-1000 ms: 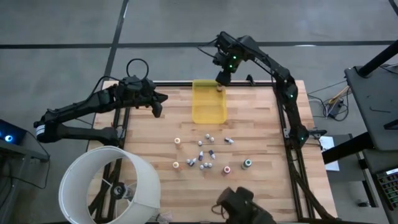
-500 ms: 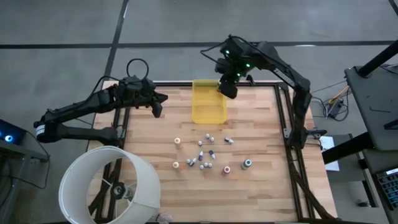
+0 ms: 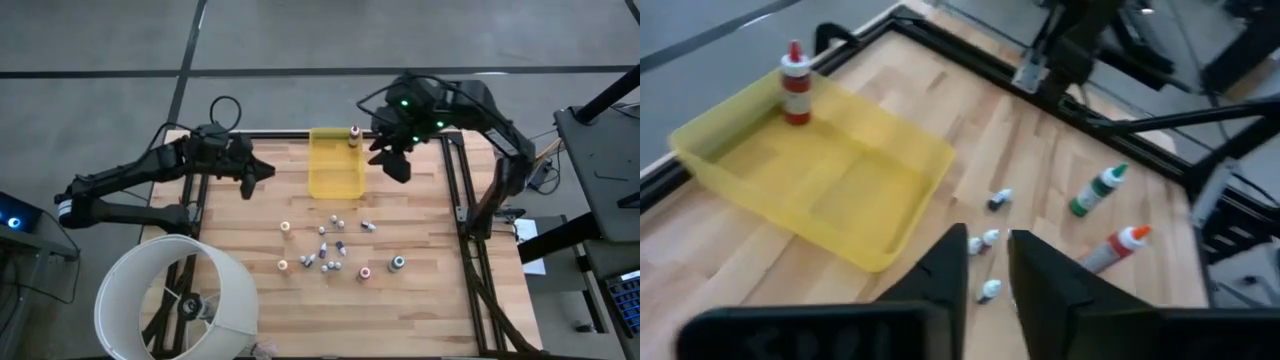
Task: Pick & Place food coloring
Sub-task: Put the top large yellow food coloring bottle into the yellow container
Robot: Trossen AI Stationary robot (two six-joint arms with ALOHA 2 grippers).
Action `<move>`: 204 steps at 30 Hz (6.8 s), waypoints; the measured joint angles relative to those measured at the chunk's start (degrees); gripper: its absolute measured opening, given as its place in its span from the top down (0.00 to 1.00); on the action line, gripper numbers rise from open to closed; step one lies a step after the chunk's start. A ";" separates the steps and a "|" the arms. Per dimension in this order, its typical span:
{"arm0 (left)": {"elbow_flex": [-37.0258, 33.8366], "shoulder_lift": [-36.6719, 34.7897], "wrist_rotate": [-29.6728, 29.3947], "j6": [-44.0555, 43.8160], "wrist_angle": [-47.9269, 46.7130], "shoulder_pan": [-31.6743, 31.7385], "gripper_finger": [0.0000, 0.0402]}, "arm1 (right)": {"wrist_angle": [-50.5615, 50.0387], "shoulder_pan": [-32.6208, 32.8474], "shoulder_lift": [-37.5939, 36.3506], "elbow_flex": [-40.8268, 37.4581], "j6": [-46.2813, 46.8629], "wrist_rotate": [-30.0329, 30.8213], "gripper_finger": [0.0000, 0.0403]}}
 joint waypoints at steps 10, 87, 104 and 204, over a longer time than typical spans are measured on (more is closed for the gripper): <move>2.43 0.37 1.13 1.09 -0.03 -4.34 0.56 | -0.65 1.02 -4.96 -0.02 3.55 0.07 0.56; 15.72 42.63 -6.73 16.92 -28.27 -17.53 0.53 | -0.63 0.98 -10.81 -0.35 3.96 3.67 0.57; 15.72 43.04 -6.65 15.89 -27.18 -17.53 0.55 | -0.63 0.98 -10.83 -0.35 3.94 3.67 0.57; 72.13 73.15 -17.08 20.13 -40.65 11.57 0.76 | -0.63 0.98 -10.83 -0.46 2.47 7.72 0.57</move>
